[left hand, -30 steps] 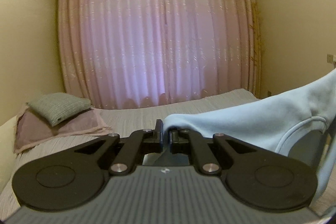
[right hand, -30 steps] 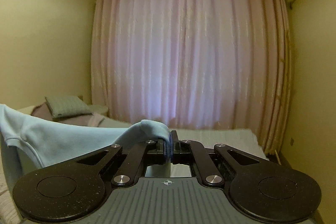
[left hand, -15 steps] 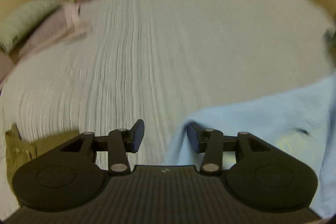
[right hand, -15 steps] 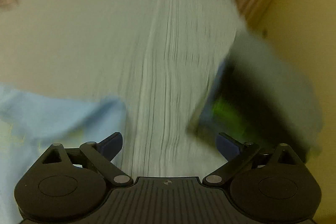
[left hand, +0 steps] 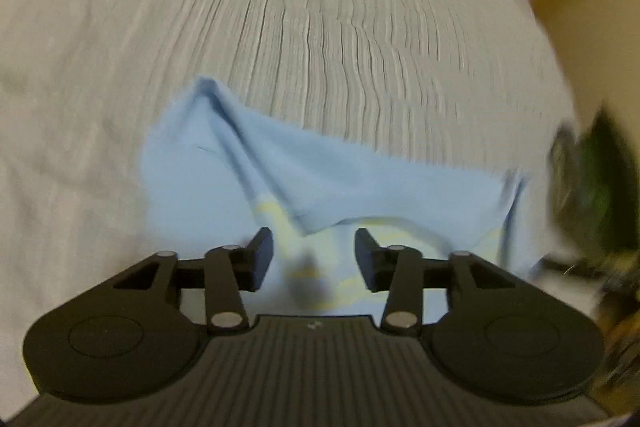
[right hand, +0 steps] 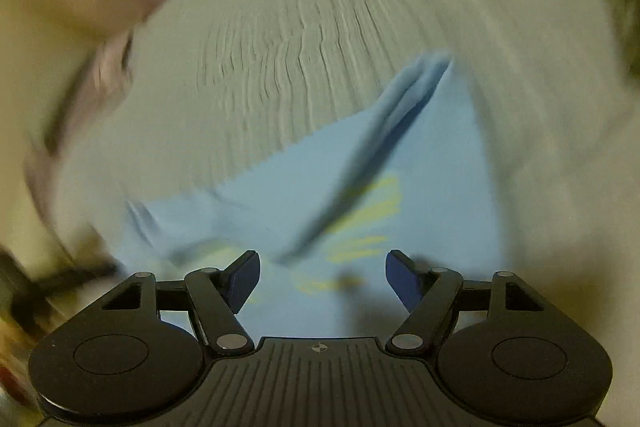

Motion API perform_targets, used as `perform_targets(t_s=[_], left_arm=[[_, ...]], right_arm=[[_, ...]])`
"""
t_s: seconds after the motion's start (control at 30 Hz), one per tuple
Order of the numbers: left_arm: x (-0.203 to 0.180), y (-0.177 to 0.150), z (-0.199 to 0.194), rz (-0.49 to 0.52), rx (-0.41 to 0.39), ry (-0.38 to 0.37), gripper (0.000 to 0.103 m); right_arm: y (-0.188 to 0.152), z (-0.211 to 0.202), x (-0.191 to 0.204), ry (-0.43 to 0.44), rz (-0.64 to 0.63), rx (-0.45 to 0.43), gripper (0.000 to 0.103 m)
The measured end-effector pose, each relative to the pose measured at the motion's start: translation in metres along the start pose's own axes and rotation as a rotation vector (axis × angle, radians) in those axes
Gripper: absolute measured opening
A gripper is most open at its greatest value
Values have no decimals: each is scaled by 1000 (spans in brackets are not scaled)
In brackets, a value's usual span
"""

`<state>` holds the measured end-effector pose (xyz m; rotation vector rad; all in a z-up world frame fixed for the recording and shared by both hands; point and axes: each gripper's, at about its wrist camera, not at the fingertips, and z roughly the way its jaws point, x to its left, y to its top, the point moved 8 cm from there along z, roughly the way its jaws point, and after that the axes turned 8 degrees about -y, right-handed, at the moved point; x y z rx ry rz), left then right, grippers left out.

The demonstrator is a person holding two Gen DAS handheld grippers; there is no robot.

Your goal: Fold clothes

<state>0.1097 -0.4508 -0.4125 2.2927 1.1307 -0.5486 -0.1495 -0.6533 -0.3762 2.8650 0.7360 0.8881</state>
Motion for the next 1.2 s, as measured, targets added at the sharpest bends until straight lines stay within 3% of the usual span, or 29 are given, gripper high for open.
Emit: perform_targets(t_s=[0.2,0.23,0.3,0.33,0.37,0.43,0.53,0.6,0.63,0.67,0.7,0.73,0.8,0.87,0.97,1.0,1.03,1.07,1.13,1.2], left_arm=[[33,11,55,-221,34,-3,41],[38,11,61,-248,40,-3,36],[42,13,67,-247,51,10,14],[42,15,69,-234,55,15,9],[39,20,67,-206,53,15,3],[24,38,64,-113,38,7,0],[-7,89,53,36,-58,-25,0],[-16,129,52,39,-134,-6,0],[-21,149,52,41,-173,3,0],[-22,165,52,32,-199,29,7],[-20,177,52,11,-211,73,10],[-18,185,51,-1,-222,108,12],[-18,177,42,30,-232,127,14],[-17,160,31,70,-228,141,20],[-6,98,23,99,-159,166,20],[-1,72,19,92,-129,170,20],[3,48,14,71,-102,170,20],[6,24,9,35,-80,164,19],[12,-22,-1,-36,-35,153,19],[17,-67,-11,-108,8,142,19]], right_arm=[[38,17,11,68,95,-22,74],[45,20,13,77,106,-27,70],[57,24,16,95,128,-38,21],[64,26,18,104,139,-43,5],[70,29,20,113,149,-48,2],[83,33,24,131,171,-58,2],[108,36,31,153,196,-93,2],[125,32,34,72,162,-143,3],[131,30,34,21,141,-164,15],[138,28,35,-31,120,-184,59],[144,26,35,-83,99,-205,84],[144,18,34,-115,69,-236,95],[126,-4,23,-143,9,-285,95],[91,-26,0,-163,-14,-269,95],[32,-56,-36,-189,-32,-226,95],[3,-63,-47,-191,-13,-184,91],[-25,-70,-58,-193,5,-143,78],[-54,-77,-69,-195,23,-101,72],[-111,-92,-92,-199,59,-18,71],[-160,-108,-113,-190,105,59,60]])
